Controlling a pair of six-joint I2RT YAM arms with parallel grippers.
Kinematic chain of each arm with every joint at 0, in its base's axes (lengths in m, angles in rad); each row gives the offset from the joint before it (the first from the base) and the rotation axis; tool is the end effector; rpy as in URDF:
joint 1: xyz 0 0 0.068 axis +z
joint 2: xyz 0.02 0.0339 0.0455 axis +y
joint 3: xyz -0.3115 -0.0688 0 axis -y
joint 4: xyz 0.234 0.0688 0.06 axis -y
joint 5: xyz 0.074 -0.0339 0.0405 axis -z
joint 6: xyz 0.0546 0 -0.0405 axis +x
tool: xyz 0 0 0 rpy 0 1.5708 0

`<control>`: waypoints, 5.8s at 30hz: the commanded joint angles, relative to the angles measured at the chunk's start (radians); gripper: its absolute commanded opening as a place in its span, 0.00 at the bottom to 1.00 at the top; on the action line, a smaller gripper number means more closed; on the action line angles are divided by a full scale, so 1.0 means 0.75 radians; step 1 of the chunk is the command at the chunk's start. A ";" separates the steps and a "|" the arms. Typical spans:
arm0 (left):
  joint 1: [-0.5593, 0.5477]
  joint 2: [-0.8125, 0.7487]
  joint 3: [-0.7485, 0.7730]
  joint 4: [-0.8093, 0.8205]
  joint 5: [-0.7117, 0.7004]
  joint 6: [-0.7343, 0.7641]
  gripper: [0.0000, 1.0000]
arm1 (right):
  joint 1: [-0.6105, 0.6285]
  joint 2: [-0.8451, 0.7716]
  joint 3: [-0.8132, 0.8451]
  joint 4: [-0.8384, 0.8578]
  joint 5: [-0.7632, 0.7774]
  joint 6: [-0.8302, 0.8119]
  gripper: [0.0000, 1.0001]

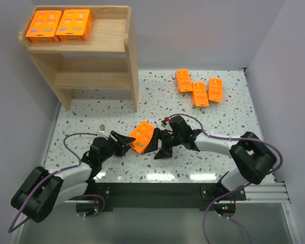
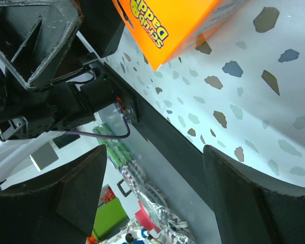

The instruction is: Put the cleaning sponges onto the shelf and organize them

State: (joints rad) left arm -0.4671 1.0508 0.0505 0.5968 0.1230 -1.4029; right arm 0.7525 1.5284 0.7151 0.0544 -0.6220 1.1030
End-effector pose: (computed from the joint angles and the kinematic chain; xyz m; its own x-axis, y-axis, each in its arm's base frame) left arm 0.1398 -0.0780 0.1690 -0.5985 -0.7940 -0.1062 -0.2541 0.3139 -0.9148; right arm 0.1951 0.2263 0.2145 -0.9978 0.0595 0.0307 0.0587 0.5570 0.8284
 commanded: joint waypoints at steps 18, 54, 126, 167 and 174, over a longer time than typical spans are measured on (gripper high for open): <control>-0.015 0.389 -0.145 0.425 0.110 0.024 0.29 | -0.030 -0.029 -0.029 -0.005 -0.003 -0.037 0.72; -0.017 -0.135 1.499 -0.644 0.182 0.416 0.00 | -0.762 -0.475 0.460 -0.958 -0.071 -0.497 0.71; 0.404 0.524 2.017 -0.767 -0.352 -0.169 0.47 | -0.793 -0.526 0.376 -0.944 -0.089 -0.554 0.79; 0.367 -0.765 0.587 -0.970 0.576 0.525 0.78 | -0.805 0.482 1.284 -0.662 0.981 -1.411 0.96; 0.367 -0.832 0.532 -0.990 0.566 0.486 0.78 | -0.805 0.713 1.403 -0.606 0.966 -1.465 0.95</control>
State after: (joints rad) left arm -0.1867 0.4496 0.4572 -0.1429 0.5312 -1.0519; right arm 0.1505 2.0079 1.7126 -0.4545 0.1055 0.0555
